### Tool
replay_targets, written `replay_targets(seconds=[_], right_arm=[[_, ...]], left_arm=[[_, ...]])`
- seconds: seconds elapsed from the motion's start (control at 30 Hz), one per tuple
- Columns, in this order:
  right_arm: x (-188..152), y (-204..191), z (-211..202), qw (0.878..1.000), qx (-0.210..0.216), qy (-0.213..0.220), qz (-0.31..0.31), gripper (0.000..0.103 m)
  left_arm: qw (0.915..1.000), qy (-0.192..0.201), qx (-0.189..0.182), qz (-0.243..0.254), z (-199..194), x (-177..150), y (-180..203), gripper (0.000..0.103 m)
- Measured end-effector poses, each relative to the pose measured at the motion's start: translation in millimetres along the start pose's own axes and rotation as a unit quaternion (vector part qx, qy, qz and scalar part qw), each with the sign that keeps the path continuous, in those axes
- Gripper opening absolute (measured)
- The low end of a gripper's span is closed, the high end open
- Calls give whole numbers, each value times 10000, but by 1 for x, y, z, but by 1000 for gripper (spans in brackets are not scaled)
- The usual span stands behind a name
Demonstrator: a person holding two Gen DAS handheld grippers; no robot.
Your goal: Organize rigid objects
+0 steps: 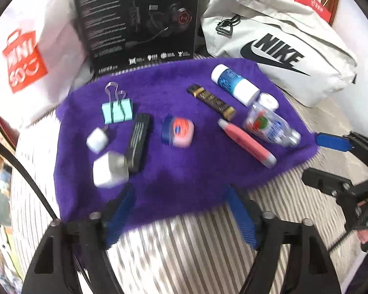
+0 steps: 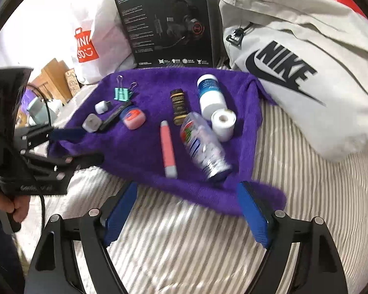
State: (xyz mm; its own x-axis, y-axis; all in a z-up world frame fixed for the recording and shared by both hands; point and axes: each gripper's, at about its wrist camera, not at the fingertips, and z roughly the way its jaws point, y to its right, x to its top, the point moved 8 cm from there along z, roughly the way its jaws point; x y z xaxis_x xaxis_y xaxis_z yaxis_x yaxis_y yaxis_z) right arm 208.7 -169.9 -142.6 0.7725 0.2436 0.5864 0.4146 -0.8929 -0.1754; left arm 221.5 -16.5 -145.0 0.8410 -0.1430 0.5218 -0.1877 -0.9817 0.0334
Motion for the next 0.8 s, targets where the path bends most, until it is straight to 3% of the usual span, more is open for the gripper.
replay_targets(seconds=[0.07, 0.13, 0.2, 0.47, 0.8], right_arm=[[-3, -3, -8, 9999, -67, 1, 88, 86], [-5, -7, -20, 9997, -221, 117, 62, 98], [-5, -13, -37, 9990, -310, 313, 72, 103], [-6, -34, -89, 9961, -589, 650, 109, 103], [-30, -37, -119, 9901, -1213, 654, 286, 103]], left_arm=[[9999, 97, -9, -38, -11, -9, 3, 79], [9998, 171, 107, -47, -23, -19, 3, 84], [9990, 329, 297, -101, -38, -27, 2, 88], [9909, 934, 599, -766, -100, -40, -12, 102], [9857, 1162, 692, -1010, -128, -56, -3, 103]])
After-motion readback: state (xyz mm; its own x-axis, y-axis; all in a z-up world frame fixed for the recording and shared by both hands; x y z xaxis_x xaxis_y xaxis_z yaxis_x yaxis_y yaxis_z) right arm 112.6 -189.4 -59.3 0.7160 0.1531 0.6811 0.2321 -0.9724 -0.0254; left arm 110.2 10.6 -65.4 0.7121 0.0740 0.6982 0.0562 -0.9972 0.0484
